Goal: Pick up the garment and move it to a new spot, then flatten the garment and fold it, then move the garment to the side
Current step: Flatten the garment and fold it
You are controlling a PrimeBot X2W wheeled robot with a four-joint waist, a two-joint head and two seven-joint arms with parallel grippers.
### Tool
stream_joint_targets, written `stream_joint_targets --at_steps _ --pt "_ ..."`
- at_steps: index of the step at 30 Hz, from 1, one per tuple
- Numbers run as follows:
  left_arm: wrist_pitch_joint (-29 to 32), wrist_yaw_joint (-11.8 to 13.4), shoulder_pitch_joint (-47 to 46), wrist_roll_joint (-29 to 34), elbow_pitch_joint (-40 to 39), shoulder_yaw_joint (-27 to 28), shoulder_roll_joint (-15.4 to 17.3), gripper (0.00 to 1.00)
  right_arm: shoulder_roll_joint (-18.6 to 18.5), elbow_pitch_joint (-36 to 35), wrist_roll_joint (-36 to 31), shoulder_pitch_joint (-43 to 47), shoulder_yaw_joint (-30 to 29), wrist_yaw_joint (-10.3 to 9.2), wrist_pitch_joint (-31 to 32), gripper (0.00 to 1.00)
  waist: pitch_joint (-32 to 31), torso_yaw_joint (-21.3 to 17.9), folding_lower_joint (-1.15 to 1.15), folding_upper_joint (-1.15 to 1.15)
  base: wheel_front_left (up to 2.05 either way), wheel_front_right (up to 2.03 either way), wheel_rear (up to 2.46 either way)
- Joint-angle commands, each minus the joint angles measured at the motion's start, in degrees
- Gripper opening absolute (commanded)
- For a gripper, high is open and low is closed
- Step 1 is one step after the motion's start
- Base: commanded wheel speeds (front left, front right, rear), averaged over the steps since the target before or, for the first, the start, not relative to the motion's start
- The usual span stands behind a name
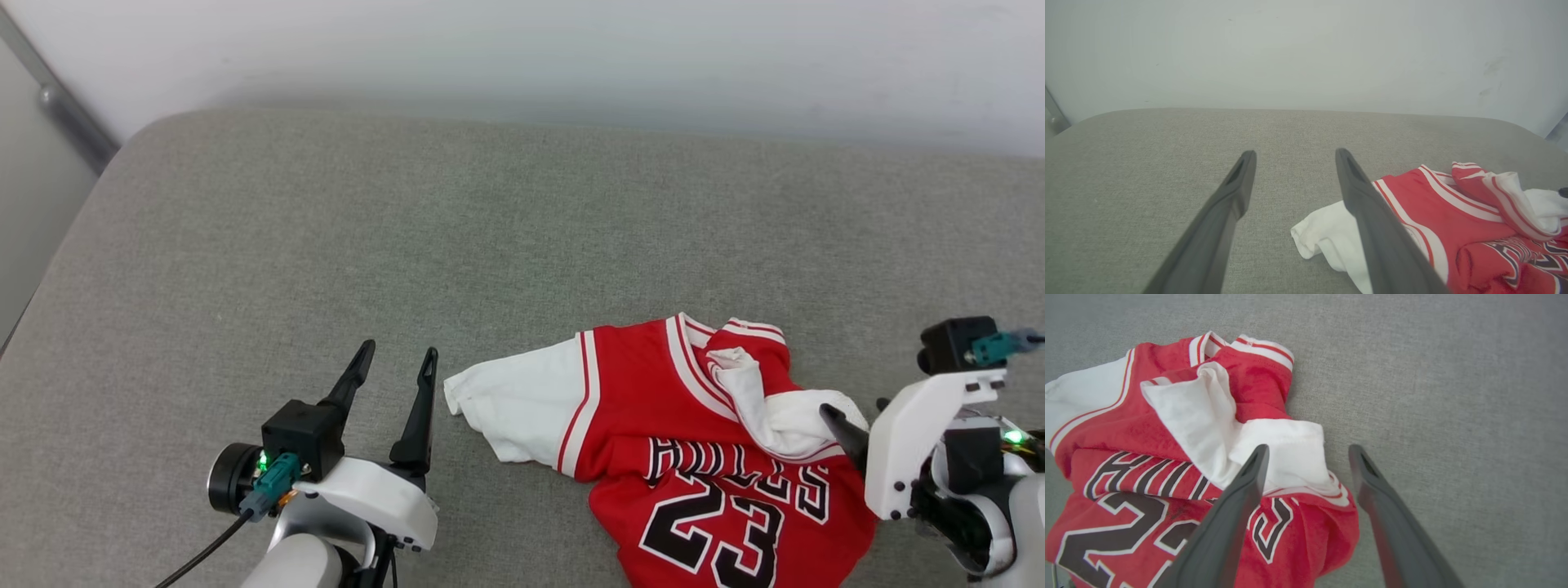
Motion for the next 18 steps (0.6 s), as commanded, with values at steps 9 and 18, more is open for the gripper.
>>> stream_joint_targets --at_steps 9,18 --pt "-0.9 -0.2 -1.5 0.1 0.7 0.0 -0.2 1.00 -1.6 2.6 3.3 -3.2 2.8 -0.03 7.0 0.00 2.0 1.4 0.00 0.00 0.00 0.00 0.00" --pt "-1.3 0.2 -0.5 -0.5 1.4 0.2 0.0 1.00 -2.4 -1.1 3.6 -3.5 0.9 -0.03 2.1 0.00 0.2 -0.2 0.00 0.00 0.00 0.00 0.00"
